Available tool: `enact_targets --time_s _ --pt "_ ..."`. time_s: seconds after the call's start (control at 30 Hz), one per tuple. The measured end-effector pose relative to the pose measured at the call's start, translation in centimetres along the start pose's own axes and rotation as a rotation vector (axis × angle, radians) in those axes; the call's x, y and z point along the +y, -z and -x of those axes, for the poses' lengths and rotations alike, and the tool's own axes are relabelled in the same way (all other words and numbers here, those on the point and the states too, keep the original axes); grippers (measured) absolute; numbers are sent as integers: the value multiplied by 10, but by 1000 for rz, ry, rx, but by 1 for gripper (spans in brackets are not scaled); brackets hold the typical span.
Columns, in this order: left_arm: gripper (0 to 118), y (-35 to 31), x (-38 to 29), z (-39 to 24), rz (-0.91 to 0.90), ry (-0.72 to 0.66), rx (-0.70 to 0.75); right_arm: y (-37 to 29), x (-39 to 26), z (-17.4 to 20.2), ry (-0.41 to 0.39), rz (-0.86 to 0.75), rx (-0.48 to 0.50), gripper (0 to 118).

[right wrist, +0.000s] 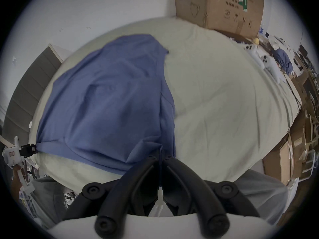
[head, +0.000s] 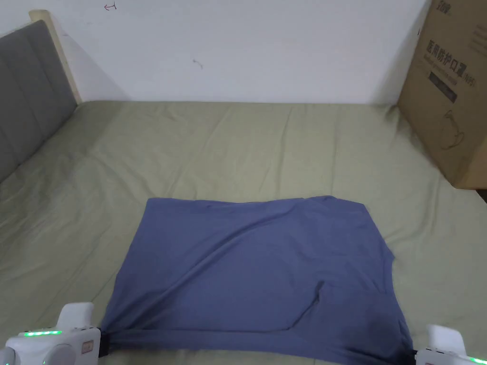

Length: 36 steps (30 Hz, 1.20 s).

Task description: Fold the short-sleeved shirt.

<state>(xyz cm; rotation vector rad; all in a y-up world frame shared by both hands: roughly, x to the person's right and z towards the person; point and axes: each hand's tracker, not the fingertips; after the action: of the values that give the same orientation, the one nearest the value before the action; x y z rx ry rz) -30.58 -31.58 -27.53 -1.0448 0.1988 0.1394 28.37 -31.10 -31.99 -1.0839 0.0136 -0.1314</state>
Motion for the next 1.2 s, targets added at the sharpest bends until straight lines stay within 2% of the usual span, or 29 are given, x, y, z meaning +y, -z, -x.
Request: enact_targets --time_s 0.07,0.13,0.17,0.23,0.27,0.33,0.37,0.4,0.6,0.73,0.8,0.83,0.87,0.9,1.0,1.03,1.07,1.2 --pt "2 -1 0 -2 17 -10 11 9 -2 -1 9 38 0 1" --pt "9 -4 2 -1 13 -21 7 7 -3 0 25 12 -3 2" --pt "28 -7 3 0 17 -37 -6 3 -2 1 29 10 -3 6" --pt "82 -13 10 0 35 -95 -52 -7 5 5 22 1 -2 31" --pt "97 -20 16 -1 33 -119 -68 -15 10 7 13 -24 12 52" --pt "97 -39 29 -6 -61 -138 -145 -33 24 13 9 -102 37 92" --pt "97 -50 37 -11 -109 -131 -151 -43 33 18 4 -143 59 108" --pt "97 -61 45 -17 -155 -115 -153 -53 41 22 -3 -185 82 110" --pt "97 -135 91 -58 -466 17 -161 -129 88 64 -76 -517 107 109" --pt "96 -165 109 -82 -642 41 -150 -166 102 90 -126 -695 96 109" --pt "89 -174 113 -93 -708 49 -136 -179 102 102 -156 -782 65 108" --pt "77 -178 114 -98 -747 49 -125 -181 103 107 -173 -811 46 103" --pt "52 -179 115 -101 -777 58 -122 -185 102 112 -186 -832 28 90" --pt "29 -181 114 -104 -797 66 -130 -188 101 115 -197 -854 17 70" --pt "7 -182 110 -111 -824 83 -150 -192 96 125 -228 -907 -28 48" --pt "0 -182 107 -114 -835 88 -146 -192 95 126 -235 -901 -23 23" --pt "0 -182 103 -116 -846 86 -143 -192 93 127 -233 -905 -21 0" --pt "0 -180 102 -116 -824 116 -156 -189 94 130 -241 -892 -18 0"
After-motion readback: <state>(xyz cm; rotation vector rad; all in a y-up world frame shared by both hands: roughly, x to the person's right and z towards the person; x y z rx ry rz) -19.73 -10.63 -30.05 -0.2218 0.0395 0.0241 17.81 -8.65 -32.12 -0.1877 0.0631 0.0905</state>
